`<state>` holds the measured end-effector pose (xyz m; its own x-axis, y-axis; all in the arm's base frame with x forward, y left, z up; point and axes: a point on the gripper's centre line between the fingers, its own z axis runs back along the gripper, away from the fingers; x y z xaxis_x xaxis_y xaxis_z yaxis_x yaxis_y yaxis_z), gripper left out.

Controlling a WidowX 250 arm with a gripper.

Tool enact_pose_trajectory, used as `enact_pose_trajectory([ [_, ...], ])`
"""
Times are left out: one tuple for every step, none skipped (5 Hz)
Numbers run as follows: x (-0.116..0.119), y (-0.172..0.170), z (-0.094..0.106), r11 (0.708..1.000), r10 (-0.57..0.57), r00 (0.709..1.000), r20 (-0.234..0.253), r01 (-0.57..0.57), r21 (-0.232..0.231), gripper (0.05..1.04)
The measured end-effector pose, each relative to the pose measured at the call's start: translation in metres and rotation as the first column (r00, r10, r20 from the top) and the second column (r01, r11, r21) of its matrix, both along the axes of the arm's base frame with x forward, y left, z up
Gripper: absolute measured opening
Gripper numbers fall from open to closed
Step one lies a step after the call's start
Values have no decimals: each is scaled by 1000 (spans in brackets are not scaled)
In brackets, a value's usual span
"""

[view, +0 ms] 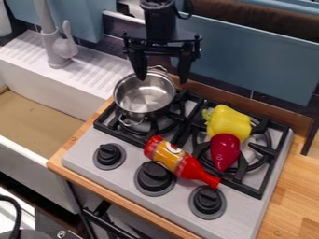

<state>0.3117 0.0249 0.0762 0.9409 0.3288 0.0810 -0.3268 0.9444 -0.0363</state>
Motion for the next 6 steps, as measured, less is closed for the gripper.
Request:
enact_pose_trajectory([
  [-12, -9, -12, 999, 21, 999, -34, -22, -23, 1000],
  [-27, -8, -8, 964, 267, 964, -1, -267, 10, 1000],
  [-34, -6, -13, 882, 471, 882, 12, -471, 22, 1000],
  [-35, -9, -13, 832, 555, 832, 4, -555, 12, 1000],
  [-33, -22, -11, 904, 428, 904, -5, -428, -3, 1000],
  [-25, -42, -10, 982, 190, 981, 41, -189, -24, 1000],
])
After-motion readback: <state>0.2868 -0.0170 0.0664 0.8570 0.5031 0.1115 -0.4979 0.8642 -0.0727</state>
